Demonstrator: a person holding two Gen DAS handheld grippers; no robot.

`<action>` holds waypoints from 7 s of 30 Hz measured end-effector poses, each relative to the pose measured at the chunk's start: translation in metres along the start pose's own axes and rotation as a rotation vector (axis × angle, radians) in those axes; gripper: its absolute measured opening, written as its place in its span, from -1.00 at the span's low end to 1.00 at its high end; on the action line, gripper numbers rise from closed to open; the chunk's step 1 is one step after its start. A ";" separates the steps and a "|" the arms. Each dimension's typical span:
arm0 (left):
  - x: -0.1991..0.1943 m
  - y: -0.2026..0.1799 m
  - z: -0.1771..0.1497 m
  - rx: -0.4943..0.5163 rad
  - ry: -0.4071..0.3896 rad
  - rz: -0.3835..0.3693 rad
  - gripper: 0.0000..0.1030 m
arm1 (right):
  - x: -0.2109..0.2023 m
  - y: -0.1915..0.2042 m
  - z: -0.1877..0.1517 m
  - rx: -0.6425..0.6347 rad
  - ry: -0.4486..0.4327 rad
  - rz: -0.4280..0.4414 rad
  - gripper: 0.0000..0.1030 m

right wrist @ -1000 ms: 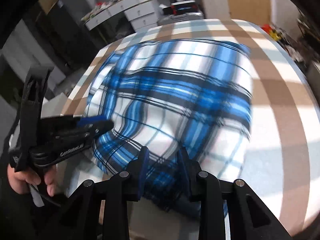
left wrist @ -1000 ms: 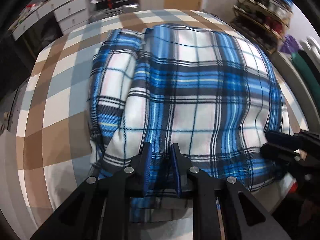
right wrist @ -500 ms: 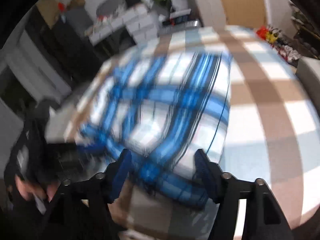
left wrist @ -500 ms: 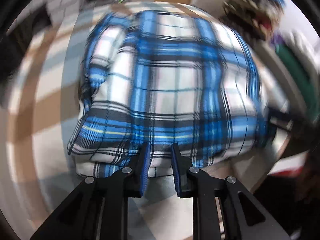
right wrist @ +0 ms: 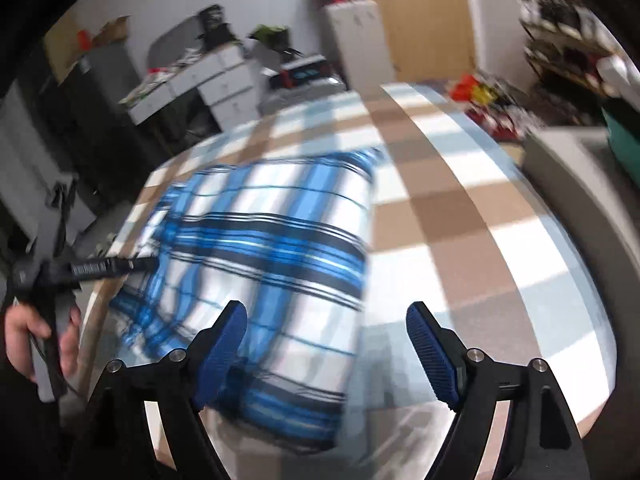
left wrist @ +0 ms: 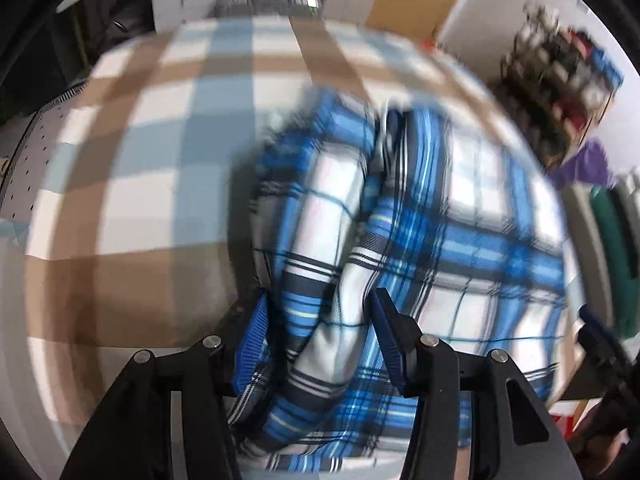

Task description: Fold large clothes

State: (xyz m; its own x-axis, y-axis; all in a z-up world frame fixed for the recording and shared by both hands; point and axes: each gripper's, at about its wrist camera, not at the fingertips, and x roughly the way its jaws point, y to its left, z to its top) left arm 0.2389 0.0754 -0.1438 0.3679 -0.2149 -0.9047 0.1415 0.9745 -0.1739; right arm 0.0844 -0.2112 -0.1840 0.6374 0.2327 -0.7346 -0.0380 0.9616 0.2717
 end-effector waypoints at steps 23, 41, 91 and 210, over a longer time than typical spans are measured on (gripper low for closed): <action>-0.047 -0.020 -0.049 0.031 -0.133 0.047 -0.22 | -0.013 0.015 0.008 -0.080 -0.091 -0.052 0.49; -0.003 -0.017 -0.001 0.051 0.107 -0.122 0.43 | 0.075 -0.035 0.061 0.112 0.309 0.375 0.68; -0.171 0.350 -0.176 -0.585 -0.030 0.219 -0.59 | 0.058 0.463 -0.083 -0.676 0.457 0.675 0.15; -0.230 0.130 -0.304 -0.322 -0.890 0.649 0.98 | -0.227 0.358 -0.186 -0.536 -0.438 0.604 1.00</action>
State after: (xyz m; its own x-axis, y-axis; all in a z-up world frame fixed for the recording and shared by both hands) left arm -0.1068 0.2708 -0.0768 0.8233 0.4900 -0.2864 -0.5069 0.8619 0.0175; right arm -0.2165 0.1074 -0.0358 0.6233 0.7472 -0.2306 -0.7419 0.6582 0.1277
